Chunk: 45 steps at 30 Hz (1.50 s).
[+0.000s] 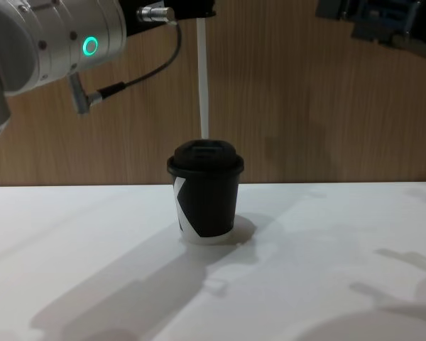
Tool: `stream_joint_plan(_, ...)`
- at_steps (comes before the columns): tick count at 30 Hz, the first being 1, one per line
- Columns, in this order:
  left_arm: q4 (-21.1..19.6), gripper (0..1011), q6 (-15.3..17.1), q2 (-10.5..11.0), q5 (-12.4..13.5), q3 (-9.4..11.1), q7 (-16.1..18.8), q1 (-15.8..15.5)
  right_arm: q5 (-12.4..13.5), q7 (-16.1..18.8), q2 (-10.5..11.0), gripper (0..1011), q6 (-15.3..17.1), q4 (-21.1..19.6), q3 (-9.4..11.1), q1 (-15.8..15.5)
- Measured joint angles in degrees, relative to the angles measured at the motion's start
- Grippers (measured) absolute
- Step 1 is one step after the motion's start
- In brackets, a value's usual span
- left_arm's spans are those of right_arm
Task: Pick up the straw with one hand, pass it to the other hand, and insert it into the cup.
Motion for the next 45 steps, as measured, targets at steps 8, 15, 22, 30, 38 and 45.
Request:
stream_joint_plan(8,0.6,7,0.5,-0.9,-1.1,-0.9,-0.4,0.3,0.0,0.0,0.0,1001,0.0,0.0,0.0,0.0)
stream_joint_plan(15,1.3,7,0.7,-1.5,-1.6,-1.5,-0.8,0.3,0.0,0.0,0.0,1001,0.0,0.0,0.0,0.0)
stream_joint_plan(22,2.1,7,0.8,-2.1,-1.8,-1.9,-1.2,0.1,0.0,0.0,0.0,1001,0.0,0.0,0.0,0.0)
stream_joint_plan(30,2.8,7,0.9,-2.6,-1.7,-2.2,-1.7,0.0,0.0,0.0,0.0,1001,0.0,0.0,0.0,0.0)
stream_joint_plan(38,3.4,7,0.9,-3.1,-1.5,-2.3,-2.1,0.0,0.0,0.0,0.0,1001,0.0,0.0,0.0,0.0)
stream_joint_plan(45,4.0,7,0.9,-3.5,-1.0,-2.3,-2.4,0.0,0.0,0.0,0.0,1001,0.0,0.0,0.0,0.0)
